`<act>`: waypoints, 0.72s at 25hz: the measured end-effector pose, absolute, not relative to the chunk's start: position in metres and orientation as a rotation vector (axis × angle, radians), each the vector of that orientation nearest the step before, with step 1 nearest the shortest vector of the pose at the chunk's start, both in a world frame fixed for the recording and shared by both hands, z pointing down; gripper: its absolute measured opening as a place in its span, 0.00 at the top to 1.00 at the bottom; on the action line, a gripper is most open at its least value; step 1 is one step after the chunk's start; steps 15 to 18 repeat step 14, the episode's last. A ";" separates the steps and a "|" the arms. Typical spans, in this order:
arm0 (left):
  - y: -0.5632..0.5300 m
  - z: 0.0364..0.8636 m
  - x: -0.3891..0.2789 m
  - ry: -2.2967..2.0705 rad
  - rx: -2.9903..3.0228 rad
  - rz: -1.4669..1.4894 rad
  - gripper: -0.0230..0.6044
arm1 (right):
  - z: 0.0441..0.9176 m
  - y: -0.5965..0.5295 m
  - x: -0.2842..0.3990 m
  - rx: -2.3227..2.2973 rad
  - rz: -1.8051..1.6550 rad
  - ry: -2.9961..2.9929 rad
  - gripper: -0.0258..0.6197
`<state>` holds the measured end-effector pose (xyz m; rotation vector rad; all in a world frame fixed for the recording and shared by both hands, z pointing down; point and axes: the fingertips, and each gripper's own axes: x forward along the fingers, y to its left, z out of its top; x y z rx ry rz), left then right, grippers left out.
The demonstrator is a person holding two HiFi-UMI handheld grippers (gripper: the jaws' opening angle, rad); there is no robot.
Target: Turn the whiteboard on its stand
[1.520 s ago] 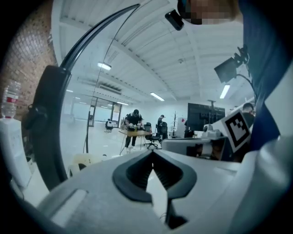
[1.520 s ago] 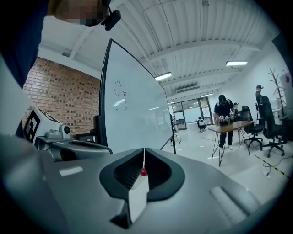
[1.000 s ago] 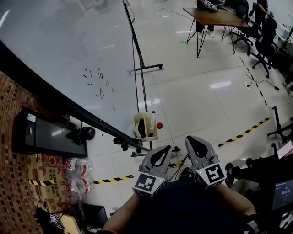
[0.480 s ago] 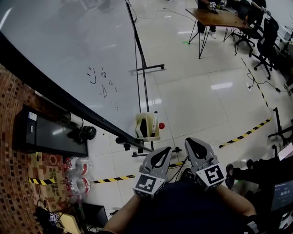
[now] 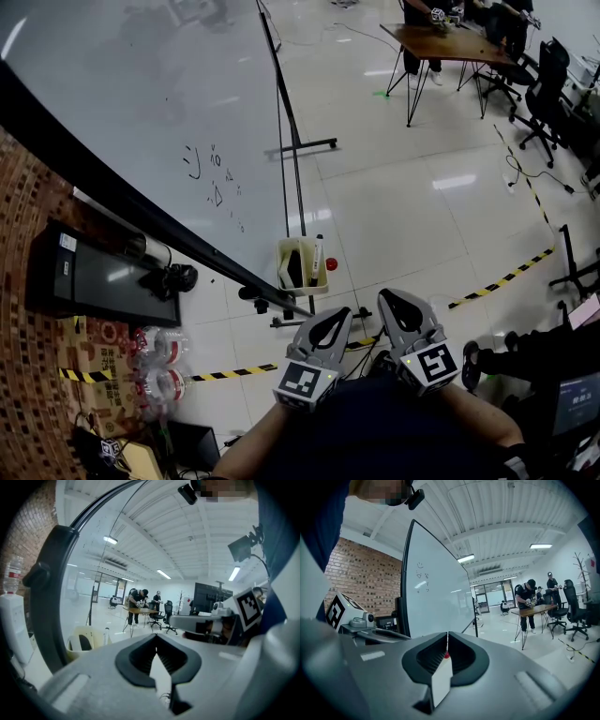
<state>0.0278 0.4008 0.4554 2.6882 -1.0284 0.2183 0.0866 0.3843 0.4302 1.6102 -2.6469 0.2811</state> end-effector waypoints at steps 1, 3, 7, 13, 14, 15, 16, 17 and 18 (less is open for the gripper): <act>0.401 0.455 0.028 -1.029 2.688 0.219 0.95 | 0.430 0.385 0.086 1.609 0.300 -2.650 0.94; 0.401 0.456 0.027 -1.028 2.688 0.220 0.95 | 0.431 0.385 0.085 1.609 0.312 -2.651 0.94; 0.401 0.457 0.027 -1.026 2.682 0.222 0.95 | 0.432 0.385 0.085 1.609 0.317 -2.650 0.94; 0.402 0.458 0.027 -1.027 2.683 0.218 0.95 | 0.433 0.386 0.084 1.605 0.316 -2.650 0.94; 0.402 0.458 0.027 -1.027 2.683 0.217 0.95 | 0.433 0.386 0.083 1.604 0.316 -2.651 0.94; 0.402 0.458 0.027 -1.027 2.683 0.217 0.95 | 0.433 0.386 0.083 1.604 0.316 -2.651 0.94; 0.402 0.458 0.027 -1.027 2.683 0.217 0.95 | 0.433 0.386 0.083 1.604 0.316 -2.651 0.94; 0.402 0.458 0.027 -1.027 2.683 0.217 0.95 | 0.433 0.386 0.083 1.604 0.316 -2.651 0.94; 0.402 0.458 0.027 -1.027 2.683 0.217 0.95 | 0.433 0.386 0.083 1.604 0.316 -2.651 0.94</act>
